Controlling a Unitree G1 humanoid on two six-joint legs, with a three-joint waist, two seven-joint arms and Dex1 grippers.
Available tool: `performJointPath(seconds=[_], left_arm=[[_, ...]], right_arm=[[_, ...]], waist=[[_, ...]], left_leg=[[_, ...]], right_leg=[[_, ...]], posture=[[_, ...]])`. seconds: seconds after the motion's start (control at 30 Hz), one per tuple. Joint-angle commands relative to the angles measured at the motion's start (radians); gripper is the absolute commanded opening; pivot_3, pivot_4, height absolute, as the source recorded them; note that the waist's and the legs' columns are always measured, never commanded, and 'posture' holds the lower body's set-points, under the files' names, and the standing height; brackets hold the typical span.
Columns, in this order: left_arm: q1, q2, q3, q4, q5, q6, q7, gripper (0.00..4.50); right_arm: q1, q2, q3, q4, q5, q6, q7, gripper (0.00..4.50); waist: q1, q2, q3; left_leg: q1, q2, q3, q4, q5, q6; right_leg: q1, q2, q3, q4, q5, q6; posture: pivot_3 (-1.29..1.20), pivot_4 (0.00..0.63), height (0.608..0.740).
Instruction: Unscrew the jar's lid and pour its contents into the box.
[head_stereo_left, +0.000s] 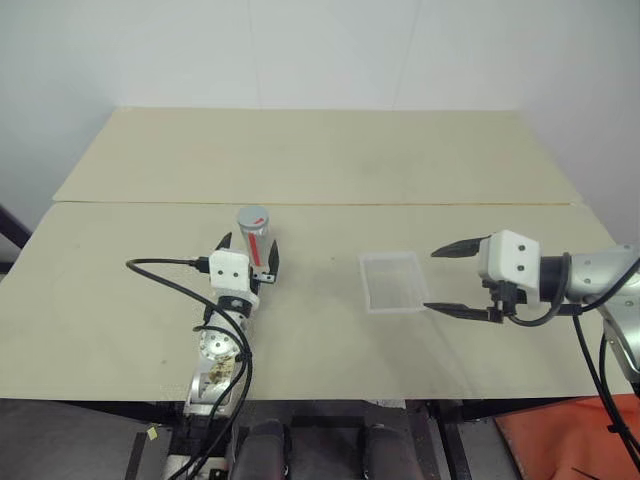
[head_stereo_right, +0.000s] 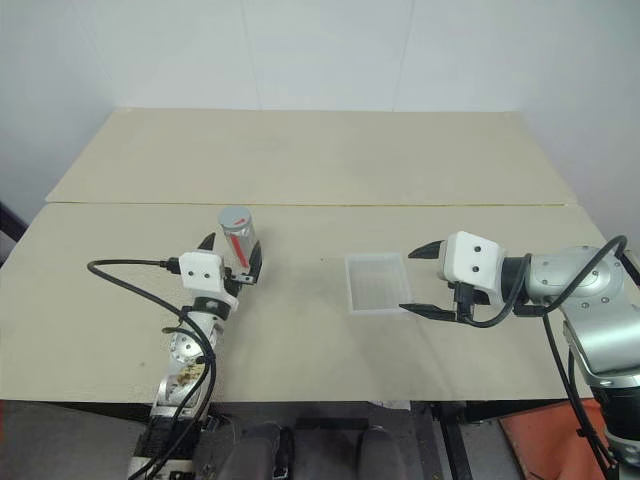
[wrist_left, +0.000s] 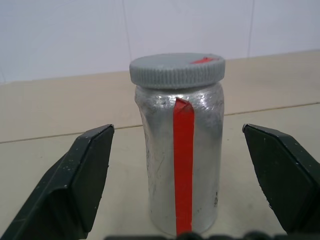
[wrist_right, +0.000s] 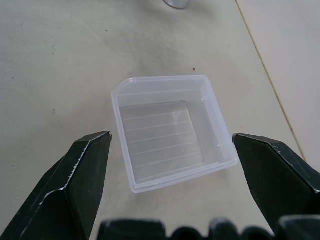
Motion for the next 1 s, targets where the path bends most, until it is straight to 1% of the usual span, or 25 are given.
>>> performJointPath(seconds=[0.03,0.1,0.33,0.43,0.63,1.0], left_arm=[[-0.032,-0.004,-0.006,0.044,0.008,-0.053,0.013,4.45],[-0.052,-0.005,-0.015,0.091,0.035,-0.076,0.035,4.45],[-0.114,-0.018,-0.017,0.195,0.054,-0.118,0.08,4.45],[-0.127,-0.024,-0.012,0.215,0.055,-0.121,0.103,4.45],[-0.142,-0.03,-0.02,0.242,0.046,-0.132,0.101,4.45],[-0.165,-0.034,-0.014,0.281,0.044,-0.153,0.11,4.45]], right_arm=[[-0.003,-0.022,-0.052,-0.021,0.01,-0.003,-0.008,4.5],[-0.005,-0.024,-0.055,-0.024,0.011,-0.002,-0.009,4.5],[0.006,-0.031,-0.064,-0.046,0.021,0.011,-0.012,4.5],[0.012,-0.026,-0.067,-0.054,0.03,0.011,-0.014,4.5],[-0.015,0.023,-0.075,-0.059,0.077,0.037,-0.048,4.5],[-0.01,0.022,-0.061,-0.058,0.07,0.032,-0.072,4.5]], waist=[[0.0,0.0,0.0],[0.0,0.0,0.0],[0.0,0.0,0.0],[0.0,0.0,0.0],[0.0,0.0,0.0],[0.0,0.0,0.0]], left_leg=[[0.0,0.0,0.0,0.0,0.0,0.0],[0.0,0.0,0.0,0.0,0.0,0.0],[0.0,0.0,0.0,0.0,0.0,0.0],[0.0,0.0,0.0,0.0,0.0,0.0],[0.0,0.0,0.0,0.0,0.0,0.0],[-0.001,0.0,0.0,0.0,0.0,0.0]], right_leg=[[0.0,0.0,0.0,0.0,0.0,0.0],[0.0,0.0,0.0,0.0,0.0,0.0],[0.0,0.0,0.0,0.0,0.0,0.0],[0.0,0.0,0.0,0.0,0.0,0.0],[0.0,0.0,0.0,0.0,0.0,0.0],[0.0,0.0,0.0,0.0,0.0,0.001]], posture=[[0.0,0.15,0.74],[0.0,0.15,0.74],[0.0,0.15,0.74],[0.0,0.15,0.74],[0.0,0.15,0.74],[0.0,0.15,0.74]])
